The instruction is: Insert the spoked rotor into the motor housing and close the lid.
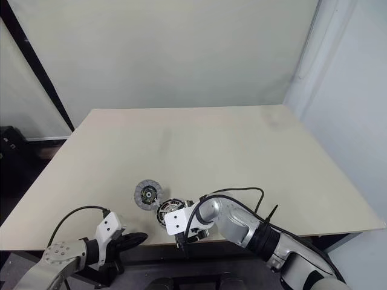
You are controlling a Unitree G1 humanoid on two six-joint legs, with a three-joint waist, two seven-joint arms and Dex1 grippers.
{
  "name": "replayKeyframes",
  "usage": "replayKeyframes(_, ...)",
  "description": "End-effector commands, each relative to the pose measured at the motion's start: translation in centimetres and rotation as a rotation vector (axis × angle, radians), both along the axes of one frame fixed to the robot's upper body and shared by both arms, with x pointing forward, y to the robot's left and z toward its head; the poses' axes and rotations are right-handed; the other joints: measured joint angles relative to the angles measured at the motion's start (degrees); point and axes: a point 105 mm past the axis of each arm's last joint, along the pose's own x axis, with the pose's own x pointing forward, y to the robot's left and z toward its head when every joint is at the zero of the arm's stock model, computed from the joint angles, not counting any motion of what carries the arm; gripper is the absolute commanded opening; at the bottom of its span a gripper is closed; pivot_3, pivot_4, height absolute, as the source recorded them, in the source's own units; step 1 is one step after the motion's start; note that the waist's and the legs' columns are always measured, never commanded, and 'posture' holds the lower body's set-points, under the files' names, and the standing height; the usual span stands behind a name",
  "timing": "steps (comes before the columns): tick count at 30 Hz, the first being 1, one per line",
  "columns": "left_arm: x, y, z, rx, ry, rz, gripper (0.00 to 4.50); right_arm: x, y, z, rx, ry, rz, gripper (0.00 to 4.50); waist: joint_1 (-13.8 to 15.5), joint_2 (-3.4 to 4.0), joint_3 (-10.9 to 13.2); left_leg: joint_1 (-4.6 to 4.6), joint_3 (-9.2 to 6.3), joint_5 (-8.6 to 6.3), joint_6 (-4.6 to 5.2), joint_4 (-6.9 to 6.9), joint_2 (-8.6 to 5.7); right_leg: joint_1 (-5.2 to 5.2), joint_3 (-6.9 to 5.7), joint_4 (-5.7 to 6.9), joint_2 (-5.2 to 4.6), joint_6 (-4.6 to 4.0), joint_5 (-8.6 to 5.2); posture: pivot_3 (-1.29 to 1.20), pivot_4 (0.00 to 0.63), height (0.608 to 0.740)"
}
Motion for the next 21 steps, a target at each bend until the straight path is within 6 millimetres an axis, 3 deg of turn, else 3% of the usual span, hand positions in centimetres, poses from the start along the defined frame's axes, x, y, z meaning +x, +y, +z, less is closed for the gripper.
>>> replayKeyframes(1, 0.5, -0.4, 0.8, 0.005, -0.046, -0.018, 0.0, 1.0, 0.5, 1.0, 0.031, -0.055, -0.008, 2.89, 0.0, -0.01, 0.0, 0.0, 0.0, 0.0, 0.0, 0.0, 0.0, 0.0, 0.0, 0.0, 0.0, 0.0, 0.0, 0.0, 0.0, 0.74)
replayKeyframes(7, 0.4, -0.3, 0.8, 0.006, -0.047, -0.012, 0.0, 0.9, 1.0, 1.1, 0.068, -0.034, -0.039, 0.78, 0.0, -0.01, 0.0, 0.02, -0.01, 0.0, 0.0, 0.0, 0.0, 0.01, 0.0, 0.03, 0.01, -0.01, 0.01, 0.0, 0.0, 0.74)
replayKeyframes(10, 0.4, -0.3, 0.7, 0.006, -0.047, -0.01, 0.0, 0.8, 1.2, 1.2, 0.087, -0.022, -0.062, 0.0, 0.0, -0.03, 0.0, 0.03, -0.02, 0.0, 0.0, 0.0, 0.01, 0.02, -0.01, 0.05, 0.02, -0.02, 0.01, 0.0, 0.0, 0.74)
replayKeyframes(15, 0.4, -0.3, 0.7, 0.005, -0.047, -0.009, 0.0, 1.0, 1.5, 1.4, 0.125, 0.01, -0.14, 0.0, 0.0, -0.03, 0.0, 0.04, -0.01, 0.01, -0.02, 0.07, 0.01, 0.03, 0.0, 0.08, 0.02, -0.03, 0.02, 0.0, 0.0, 0.74)
replayKeyframes(21, 0.5, -0.4, 0.6, 0.004, -0.047, -0.013, 0.0, 2.3, 2.3, 2.2, 0.254, 0.089, -0.436, 0.0, 0.0, -0.04, 0.0, 0.05, -0.04, -0.01, -0.3, 0.09, 0.03, -0.05, -0.01, 0.17, 0.05, -0.19, 0.12, 0.0, 0.0, 0.74)
